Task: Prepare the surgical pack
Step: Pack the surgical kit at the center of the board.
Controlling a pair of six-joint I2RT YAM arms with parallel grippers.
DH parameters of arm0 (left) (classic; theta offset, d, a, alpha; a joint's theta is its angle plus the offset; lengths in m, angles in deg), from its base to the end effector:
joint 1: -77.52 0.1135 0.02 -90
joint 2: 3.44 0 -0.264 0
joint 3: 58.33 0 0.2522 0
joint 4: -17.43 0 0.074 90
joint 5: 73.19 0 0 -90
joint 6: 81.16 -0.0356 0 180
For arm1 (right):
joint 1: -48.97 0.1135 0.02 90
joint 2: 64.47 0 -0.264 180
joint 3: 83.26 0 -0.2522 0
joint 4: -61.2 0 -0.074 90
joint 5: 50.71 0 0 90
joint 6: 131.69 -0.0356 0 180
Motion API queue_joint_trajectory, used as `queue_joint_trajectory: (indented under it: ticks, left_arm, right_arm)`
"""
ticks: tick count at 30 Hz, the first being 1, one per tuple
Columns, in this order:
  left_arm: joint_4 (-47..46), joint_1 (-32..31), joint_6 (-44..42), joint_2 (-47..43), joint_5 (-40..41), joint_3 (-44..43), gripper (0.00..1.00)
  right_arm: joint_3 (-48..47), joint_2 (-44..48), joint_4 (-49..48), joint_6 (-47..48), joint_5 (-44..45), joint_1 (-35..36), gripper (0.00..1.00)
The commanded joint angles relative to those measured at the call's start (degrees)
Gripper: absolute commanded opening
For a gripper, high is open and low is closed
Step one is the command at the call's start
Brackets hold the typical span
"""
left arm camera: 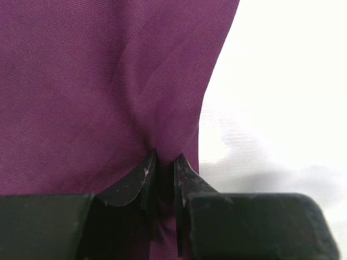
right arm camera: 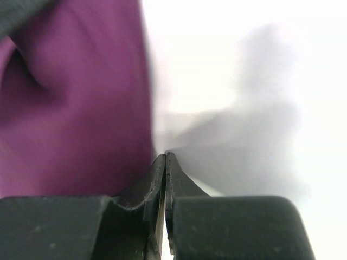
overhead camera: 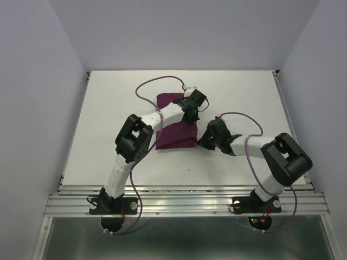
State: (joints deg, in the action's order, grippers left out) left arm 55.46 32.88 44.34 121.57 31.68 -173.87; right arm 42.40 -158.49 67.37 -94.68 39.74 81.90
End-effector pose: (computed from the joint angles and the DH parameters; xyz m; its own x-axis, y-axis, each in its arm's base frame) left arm 0.3575 -0.3402 0.2083 -0.7498 -0.0483 -0.6599 0.1478 0.9599 -0.2383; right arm 0.2595 0.1677 0.1372 -0.7929 0.4378 -0.4238 0.1564 0.8185 0.5528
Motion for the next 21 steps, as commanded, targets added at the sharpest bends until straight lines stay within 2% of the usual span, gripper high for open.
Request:
queue_joint_trajectory:
  ticks: [1,5,7,9,10,11,12,13,14,16,20,21]
  left_arm:
    - [-3.88,-1.24,2.64,-1.79,-2.22,0.26,0.00]
    - [-3.79,-1.41,2.29,-1.44,-1.43,-0.17,0.00]
    - [-1.78,-1.67,2.37,-0.65,-0.90,-1.93,0.11]
    - [0.67,-1.94,1.85,-0.29,-0.20,-3.51,0.29]
    - [1.21,-2.37,1.59,-0.38,0.07,-4.56,0.52]
    - [1.83,-2.64,0.89,-0.73,0.50,-4.92,0.67]
    - [2.27,-2.90,0.45,-0.99,0.68,-5.27,0.78]
    - [2.62,-3.43,0.18,-1.69,1.29,-6.06,0.93]
    - [2.80,-3.69,-0.43,-2.14,1.56,-6.41,0.98]
    - [4.02,-4.05,-1.14,-3.10,1.83,-7.99,0.99]
    - [6.83,-5.10,-2.55,-4.68,2.96,-11.51,0.99]
    - [8.06,-5.71,-3.24,-5.82,3.58,-12.91,0.99]
  right_arm:
    - [7.34,4.53,7.41,-0.62,7.80,0.56,0.06]
    - [11.22,13.23,14.17,-1.41,14.39,0.56,0.10]
    - [11.83,19.38,18.30,-1.06,18.61,0.56,0.15]
    - [11.05,23.07,21.12,-0.27,21.16,0.56,0.22]
    - [9.57,26.14,23.91,0.60,23.61,0.56,0.26]
    - [8.60,27.38,25.33,1.57,25.98,0.56,0.32]
    - [7.63,28.44,26.57,1.58,26.01,0.56,0.36]
    - [6.66,30.10,28.75,2.71,28.10,0.56,0.40]
    - [4.56,30.64,29.82,3.15,29.07,0.56,0.42]
    - [2.53,31.35,32.29,4.65,31.19,0.56,0.52]
    - [-1.25,32.14,34.75,6.32,33.65,0.56,0.59]
    - [-2.48,32.32,35.36,6.84,34.87,0.56,0.65]
